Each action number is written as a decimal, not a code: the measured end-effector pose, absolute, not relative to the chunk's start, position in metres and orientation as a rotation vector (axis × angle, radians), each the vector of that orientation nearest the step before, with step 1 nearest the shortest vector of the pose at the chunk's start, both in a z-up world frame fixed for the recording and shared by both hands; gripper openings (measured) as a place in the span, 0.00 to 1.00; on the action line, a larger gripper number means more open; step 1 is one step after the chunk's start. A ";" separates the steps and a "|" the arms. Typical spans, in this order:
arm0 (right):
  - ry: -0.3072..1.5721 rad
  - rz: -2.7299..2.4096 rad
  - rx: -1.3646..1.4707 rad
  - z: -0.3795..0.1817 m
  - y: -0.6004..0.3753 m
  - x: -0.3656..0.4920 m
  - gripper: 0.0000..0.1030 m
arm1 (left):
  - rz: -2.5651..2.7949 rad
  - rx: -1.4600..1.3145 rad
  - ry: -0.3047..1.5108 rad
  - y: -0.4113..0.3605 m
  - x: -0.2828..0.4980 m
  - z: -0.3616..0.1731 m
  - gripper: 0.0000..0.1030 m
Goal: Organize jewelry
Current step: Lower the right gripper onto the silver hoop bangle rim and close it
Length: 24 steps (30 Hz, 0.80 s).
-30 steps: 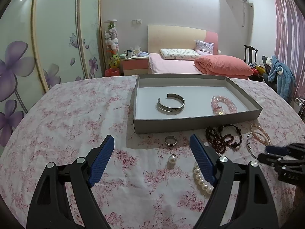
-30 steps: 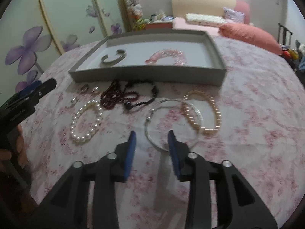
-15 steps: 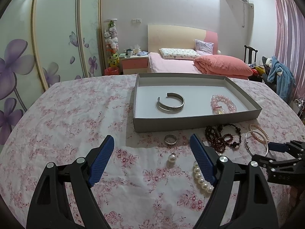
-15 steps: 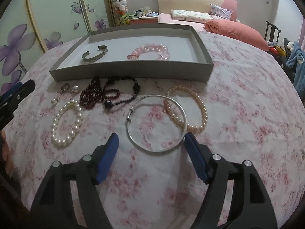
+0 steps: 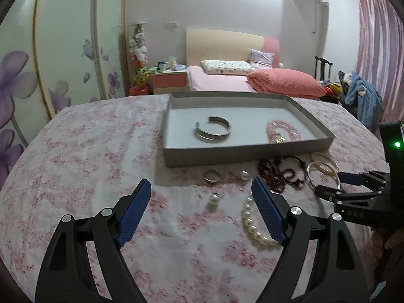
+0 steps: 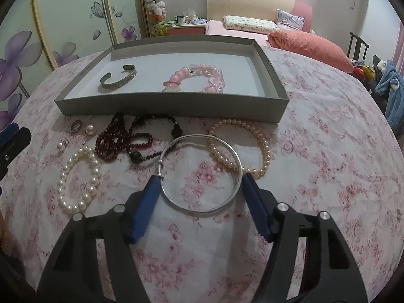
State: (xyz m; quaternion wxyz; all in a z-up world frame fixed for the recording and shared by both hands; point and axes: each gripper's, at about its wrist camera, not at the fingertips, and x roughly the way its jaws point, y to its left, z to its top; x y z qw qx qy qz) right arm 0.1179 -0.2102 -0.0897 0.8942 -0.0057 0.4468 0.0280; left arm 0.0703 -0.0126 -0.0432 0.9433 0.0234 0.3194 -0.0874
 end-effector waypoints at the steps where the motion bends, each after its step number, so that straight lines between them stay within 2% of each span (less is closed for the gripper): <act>1: 0.926 0.059 -0.011 -0.089 -0.211 0.115 0.63 | -0.192 0.051 0.661 -0.016 0.070 -0.044 0.79; 5: 0.926 0.067 0.002 -0.089 -0.216 0.107 0.62 | -0.253 0.073 0.708 -0.031 0.067 -0.053 0.79; 8: 0.923 0.052 0.021 -0.087 -0.224 0.104 0.27 | -0.291 0.105 0.738 -0.048 0.066 -0.059 0.79; 11: 0.921 0.062 0.035 -0.089 -0.228 0.103 0.27 | -0.299 0.134 0.761 -0.061 0.067 -0.064 0.79; 13: 0.918 0.060 0.024 -0.089 -0.227 0.102 0.28 | -0.291 0.145 0.776 -0.066 0.070 -0.067 0.79; 15: 0.918 0.079 0.046 -0.088 -0.227 0.102 0.40 | -0.281 0.140 0.785 -0.065 0.071 -0.068 0.79; 17: 0.917 0.081 0.062 -0.088 -0.227 0.103 0.41 | -0.270 0.135 0.789 -0.063 0.073 -0.068 0.79; 21: 0.907 0.108 0.058 -0.084 -0.221 0.104 0.65 | -0.263 0.125 0.789 -0.057 0.073 -0.067 0.79; 24: 0.917 0.128 0.026 -0.084 -0.210 0.108 0.71 | -0.253 0.110 0.788 -0.051 0.075 -0.066 0.79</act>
